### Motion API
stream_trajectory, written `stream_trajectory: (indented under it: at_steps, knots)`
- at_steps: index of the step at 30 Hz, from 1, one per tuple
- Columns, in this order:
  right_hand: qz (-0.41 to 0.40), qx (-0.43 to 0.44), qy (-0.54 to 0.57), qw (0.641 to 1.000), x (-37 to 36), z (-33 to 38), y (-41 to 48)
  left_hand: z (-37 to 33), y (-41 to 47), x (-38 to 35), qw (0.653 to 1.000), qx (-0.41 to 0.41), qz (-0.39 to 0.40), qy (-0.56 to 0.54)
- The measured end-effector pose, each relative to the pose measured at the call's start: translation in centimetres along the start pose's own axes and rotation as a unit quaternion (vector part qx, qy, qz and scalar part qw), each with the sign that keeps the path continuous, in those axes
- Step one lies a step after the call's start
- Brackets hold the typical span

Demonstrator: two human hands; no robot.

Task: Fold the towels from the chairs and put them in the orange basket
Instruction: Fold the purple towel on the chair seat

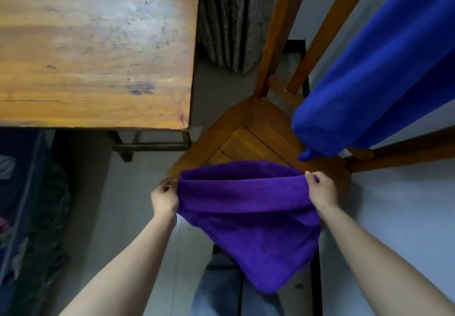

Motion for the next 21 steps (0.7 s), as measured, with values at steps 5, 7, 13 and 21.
stream_trajectory:
  at_steps: [5, 7, 13, 21]
  knots:
    - [0.007, -0.008, -0.017, 1.000, -2.0, -0.1, 2.1, 0.0, 2.7, -1.5, 1.000, -0.014, 0.007, -0.010]
    - [0.014, -0.010, -0.027, 0.999, -2.7, -0.1, 2.4, 0.0, 3.6, -2.0, 1.000, -0.019, 0.013, 0.002]
    - [0.016, -0.015, -0.080, 0.997, -3.5, 0.0, 2.6, 0.9, 5.4, -2.8, 0.995, -0.034, 0.041, 0.085]
    - [-0.016, 0.000, -0.130, 0.991, -3.3, 0.2, 2.5, 0.4, 5.6, -3.3, 0.952, -0.123, 0.038, 0.279]
Point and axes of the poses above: each hand's wrist, its own y-axis towards the middle knuckle, its own x-axis out of the back of the hand, z = x × y, the point moved 6 cm from there along y, towards the middle knuckle, and after that the axes turned 7 degrees about -y, right-handed, at the moved point
